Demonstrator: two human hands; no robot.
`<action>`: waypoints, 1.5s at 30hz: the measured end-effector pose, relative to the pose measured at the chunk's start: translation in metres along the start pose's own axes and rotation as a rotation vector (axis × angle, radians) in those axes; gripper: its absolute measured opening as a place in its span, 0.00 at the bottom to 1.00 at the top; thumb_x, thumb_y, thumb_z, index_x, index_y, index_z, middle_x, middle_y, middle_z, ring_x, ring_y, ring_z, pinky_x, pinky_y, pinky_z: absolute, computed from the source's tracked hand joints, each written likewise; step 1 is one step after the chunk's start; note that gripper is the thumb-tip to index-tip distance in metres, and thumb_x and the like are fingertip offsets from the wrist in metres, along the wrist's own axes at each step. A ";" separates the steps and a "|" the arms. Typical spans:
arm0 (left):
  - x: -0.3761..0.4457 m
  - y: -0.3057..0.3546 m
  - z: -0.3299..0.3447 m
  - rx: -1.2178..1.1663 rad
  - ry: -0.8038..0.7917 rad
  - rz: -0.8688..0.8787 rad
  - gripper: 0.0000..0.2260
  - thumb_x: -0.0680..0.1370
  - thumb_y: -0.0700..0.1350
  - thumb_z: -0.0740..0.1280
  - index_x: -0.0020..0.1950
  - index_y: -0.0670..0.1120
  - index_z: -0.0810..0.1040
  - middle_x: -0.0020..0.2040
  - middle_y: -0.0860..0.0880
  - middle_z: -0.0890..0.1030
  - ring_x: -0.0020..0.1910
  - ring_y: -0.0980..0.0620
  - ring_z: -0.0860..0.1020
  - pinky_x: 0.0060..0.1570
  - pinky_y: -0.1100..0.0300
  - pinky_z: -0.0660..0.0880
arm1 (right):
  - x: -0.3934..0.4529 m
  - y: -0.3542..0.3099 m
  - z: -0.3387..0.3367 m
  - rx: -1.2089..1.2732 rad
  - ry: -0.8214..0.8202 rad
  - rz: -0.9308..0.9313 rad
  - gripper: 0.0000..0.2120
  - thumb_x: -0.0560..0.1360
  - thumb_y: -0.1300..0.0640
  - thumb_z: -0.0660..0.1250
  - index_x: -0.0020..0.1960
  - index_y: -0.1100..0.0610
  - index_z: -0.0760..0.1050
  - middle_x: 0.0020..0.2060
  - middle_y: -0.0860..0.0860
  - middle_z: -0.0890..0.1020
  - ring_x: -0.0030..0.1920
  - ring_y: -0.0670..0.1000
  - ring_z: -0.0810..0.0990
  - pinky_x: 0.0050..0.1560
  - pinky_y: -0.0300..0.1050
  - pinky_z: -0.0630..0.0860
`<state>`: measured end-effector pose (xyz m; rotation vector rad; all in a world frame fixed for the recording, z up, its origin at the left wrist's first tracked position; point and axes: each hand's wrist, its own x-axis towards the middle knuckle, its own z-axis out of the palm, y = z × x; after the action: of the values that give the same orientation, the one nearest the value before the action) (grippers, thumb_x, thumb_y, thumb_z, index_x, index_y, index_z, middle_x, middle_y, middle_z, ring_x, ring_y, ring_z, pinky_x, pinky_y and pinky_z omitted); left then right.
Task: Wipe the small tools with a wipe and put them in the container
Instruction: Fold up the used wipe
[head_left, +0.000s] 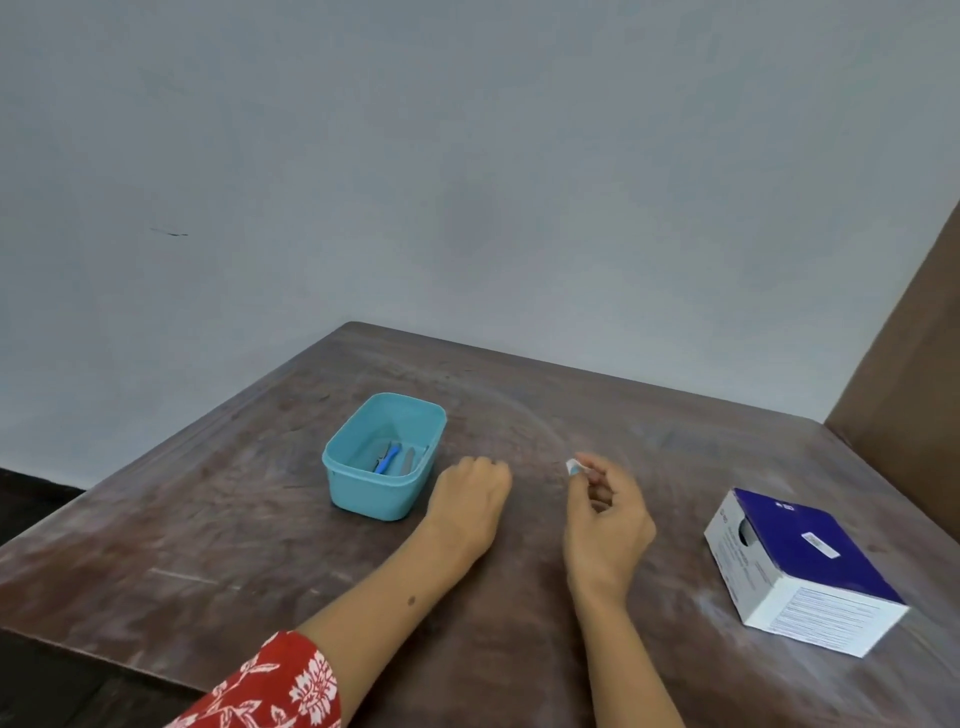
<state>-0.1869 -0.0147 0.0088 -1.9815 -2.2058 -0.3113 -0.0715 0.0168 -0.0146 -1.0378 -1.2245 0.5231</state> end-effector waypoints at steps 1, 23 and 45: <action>0.001 -0.001 0.002 -0.010 0.005 -0.008 0.10 0.77 0.32 0.59 0.56 0.41 0.72 0.57 0.42 0.76 0.56 0.44 0.74 0.51 0.53 0.72 | 0.000 0.001 0.001 -0.011 -0.008 -0.008 0.11 0.71 0.65 0.69 0.43 0.49 0.80 0.38 0.52 0.82 0.38 0.45 0.78 0.37 0.29 0.72; 0.016 0.001 0.029 -1.279 0.232 -0.284 0.08 0.71 0.37 0.71 0.47 0.47 0.83 0.41 0.52 0.84 0.41 0.57 0.82 0.49 0.57 0.80 | 0.020 -0.002 0.020 -0.033 0.019 0.192 0.07 0.69 0.62 0.72 0.44 0.52 0.78 0.34 0.46 0.82 0.33 0.41 0.80 0.41 0.38 0.79; 0.010 -0.003 0.024 -1.676 0.008 -0.263 0.11 0.71 0.30 0.69 0.53 0.36 0.80 0.44 0.43 0.83 0.43 0.51 0.82 0.41 0.66 0.79 | -0.001 -0.010 0.016 0.087 -0.155 0.123 0.11 0.70 0.67 0.72 0.40 0.50 0.81 0.36 0.44 0.84 0.39 0.41 0.83 0.40 0.30 0.76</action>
<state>-0.1910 0.0008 -0.0121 -1.8723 -2.2174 -2.8527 -0.0889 0.0172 -0.0067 -1.0176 -1.2674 0.7571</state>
